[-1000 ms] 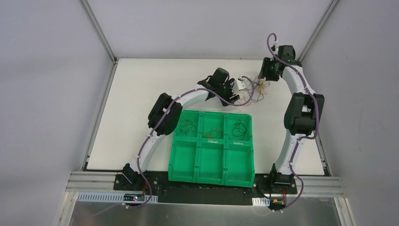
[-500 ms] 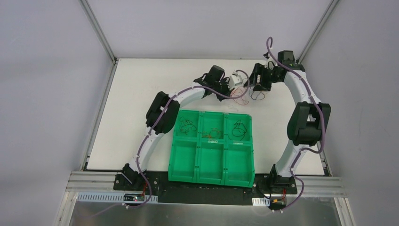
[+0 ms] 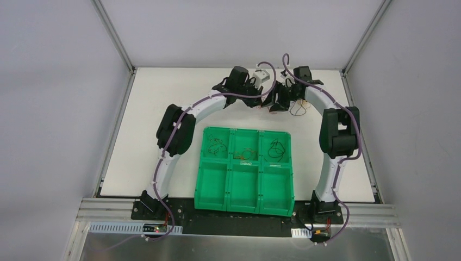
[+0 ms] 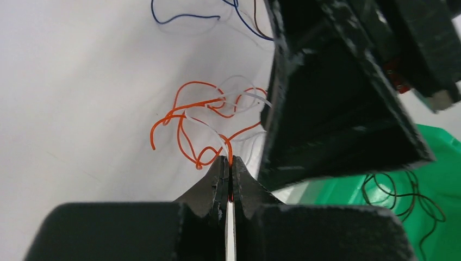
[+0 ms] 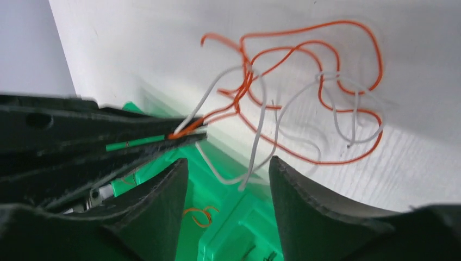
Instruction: Untangle the cables
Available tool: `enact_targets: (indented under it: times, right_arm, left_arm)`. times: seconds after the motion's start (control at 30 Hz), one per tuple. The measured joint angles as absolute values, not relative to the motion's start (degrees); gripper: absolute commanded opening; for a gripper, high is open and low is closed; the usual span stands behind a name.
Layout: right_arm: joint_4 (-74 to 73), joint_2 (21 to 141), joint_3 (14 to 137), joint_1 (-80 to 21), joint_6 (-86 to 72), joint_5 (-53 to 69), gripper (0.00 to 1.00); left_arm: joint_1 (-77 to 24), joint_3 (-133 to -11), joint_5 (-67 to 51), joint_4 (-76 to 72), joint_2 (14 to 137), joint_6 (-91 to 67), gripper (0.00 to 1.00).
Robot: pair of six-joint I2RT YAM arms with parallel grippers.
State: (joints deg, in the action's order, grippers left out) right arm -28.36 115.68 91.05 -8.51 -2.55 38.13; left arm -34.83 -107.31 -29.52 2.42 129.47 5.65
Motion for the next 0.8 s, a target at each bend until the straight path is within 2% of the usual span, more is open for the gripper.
enact_targets:
  times: [0.1,0.17,0.23,0.3,0.33,0.37,0.43,0.6,0.8]
  right_arm:
    - [-24.21,117.60,90.72,-8.51,-5.32,38.04,0.01]
    - [-22.09,117.84,90.41,-8.62,-6.20,38.33,0.00]
    - [-20.91,117.84,90.43,-8.67,-6.59,38.74,0.00]
    - [-20.34,117.82,90.65,-8.78,-5.80,39.27,0.00]
    - [-20.32,117.73,90.67,-8.78,-5.34,39.55,0.00]
    - [-20.40,117.49,90.67,-8.78,-4.69,39.92,0.00]
    - [-20.71,116.44,90.67,-8.78,-3.33,40.49,0.00]
    - [-21.04,109.06,90.65,-8.78,-0.38,42.76,0.00]
    - [-21.32,100.27,91.61,-8.60,1.83,46.11,0.00]
  left_arm:
    - [-34.48,-105.19,-29.54,1.91,128.97,1.96,0.00]
    - [-33.98,-103.15,-29.52,1.85,128.29,0.23,0.00]
    - [-33.15,-100.62,-29.54,1.85,127.17,-1.41,0.22]
    - [-31.90,-97.62,-29.91,1.89,125.32,-3.18,0.53]
    - [-30.98,-95.83,-30.59,1.89,124.01,-3.99,0.65]
    - [-29.91,-93.97,-31.66,1.76,122.41,-4.75,0.75]
    - [-27.53,-89.91,-33.36,0.60,118.76,-5.76,0.86]
    - [-22.15,-85.25,-37.08,-1.78,111.96,-1.58,0.86]
    - [-23.11,-91.11,-41.17,-3.09,116.20,5.41,0.86]
